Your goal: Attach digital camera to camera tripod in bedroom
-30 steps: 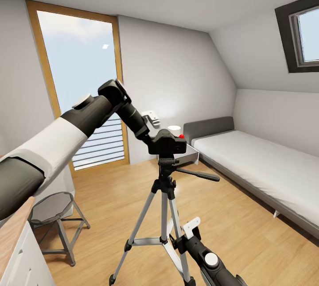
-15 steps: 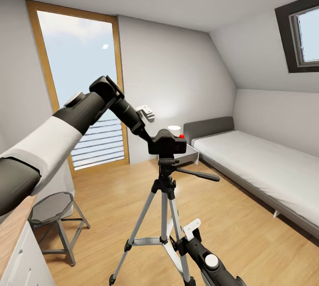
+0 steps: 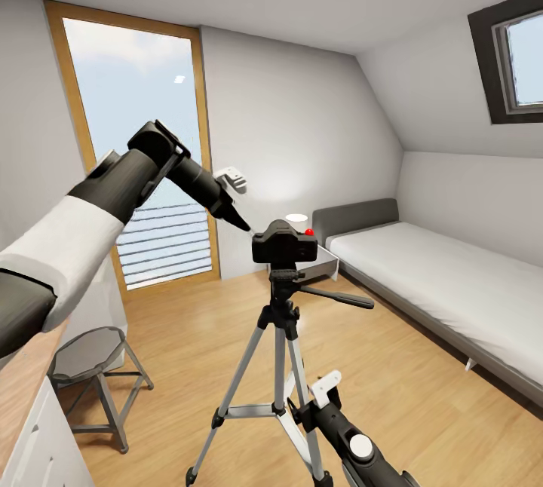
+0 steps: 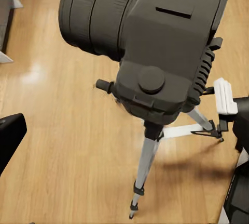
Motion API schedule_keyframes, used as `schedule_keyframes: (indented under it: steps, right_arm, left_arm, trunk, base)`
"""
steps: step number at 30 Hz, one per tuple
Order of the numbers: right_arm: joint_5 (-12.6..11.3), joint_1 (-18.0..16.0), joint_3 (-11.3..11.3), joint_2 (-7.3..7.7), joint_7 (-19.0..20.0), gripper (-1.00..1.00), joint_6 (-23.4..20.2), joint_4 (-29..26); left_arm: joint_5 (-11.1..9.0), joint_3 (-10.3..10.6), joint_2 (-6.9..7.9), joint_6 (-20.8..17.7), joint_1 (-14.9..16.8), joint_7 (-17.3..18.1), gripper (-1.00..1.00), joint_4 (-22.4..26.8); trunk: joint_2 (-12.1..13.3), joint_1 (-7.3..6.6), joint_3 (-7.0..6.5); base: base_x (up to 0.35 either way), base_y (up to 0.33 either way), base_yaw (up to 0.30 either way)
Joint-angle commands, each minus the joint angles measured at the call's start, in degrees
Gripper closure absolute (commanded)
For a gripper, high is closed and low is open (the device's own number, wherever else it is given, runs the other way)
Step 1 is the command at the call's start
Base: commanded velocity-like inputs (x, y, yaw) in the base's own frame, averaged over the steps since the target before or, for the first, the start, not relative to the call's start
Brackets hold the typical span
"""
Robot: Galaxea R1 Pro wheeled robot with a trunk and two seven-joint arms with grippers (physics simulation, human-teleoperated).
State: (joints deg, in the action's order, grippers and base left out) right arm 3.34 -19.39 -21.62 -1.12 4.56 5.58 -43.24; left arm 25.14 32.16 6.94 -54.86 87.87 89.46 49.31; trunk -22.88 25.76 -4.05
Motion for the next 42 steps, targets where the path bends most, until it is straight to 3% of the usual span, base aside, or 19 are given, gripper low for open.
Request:
schedule_keyframes:
  steps: [1,11,18,26,33,34,42]
  right_arm:
    - [0.35,-0.03,0.04,-0.02,0.14,-1.0,0.4,0.21]
    - [0.35,0.14,-0.04,-0.02,0.3,-1.0,2.55,1.26]
    - [0.33,0.45,-0.08,-0.02,0.4,-1.0,4.88,1.38]
    - [0.27,1.62,-0.09,-0.02,0.44,-1.0,6.74,1.43]
    - [0.26,2.84,-0.09,0.04,0.44,-1.0,10.35,1.46]
    - [0.26,3.97,-0.09,0.14,0.44,-1.0,11.91,1.46]
    - [0.26,6.17,-0.09,0.31,0.43,-1.0,15.47,1.42]
  left_arm:
    - [0.53,-0.83,0.67,-0.6,0.02,0.54,-1.0,0.26]
    - [0.52,-4.13,3.0,-0.74,0.02,0.54,-1.0,0.51]
    - [0.52,-5.28,4.23,-0.79,0.02,0.54,-1.0,0.28]
    - [0.52,-6.4,5.17,-0.86,0.02,0.54,-1.0,0.12]
    - [0.52,-8.6,5.49,-0.86,0.02,-1.92,-1.0,-0.9]
    - [0.52,-10.34,5.57,-0.86,0.02,-3.11,-1.0,-2.32]
    - [0.52,-15.97,5.62,-0.88,0.02,-5.89,-1.0,-5.8]
  trunk:
    - [-0.04,0.02,0.03]
    - [-0.04,0.02,0.03]
    - [-0.04,0.02,0.03]
    - [-0.04,0.02,0.03]
    - [-0.04,0.02,0.03]
    - [-0.04,0.02,0.03]
    - [-0.04,0.02,0.03]
  base:
    - [0.0,0.0,0.0]
    - [0.0,0.0,0.0]
    - [0.0,0.0,0.0]
    - [0.0,0.0,0.0]
    - [0.0,0.0,0.0]
    - [0.0,0.0,0.0]
    - [0.0,0.0,0.0]
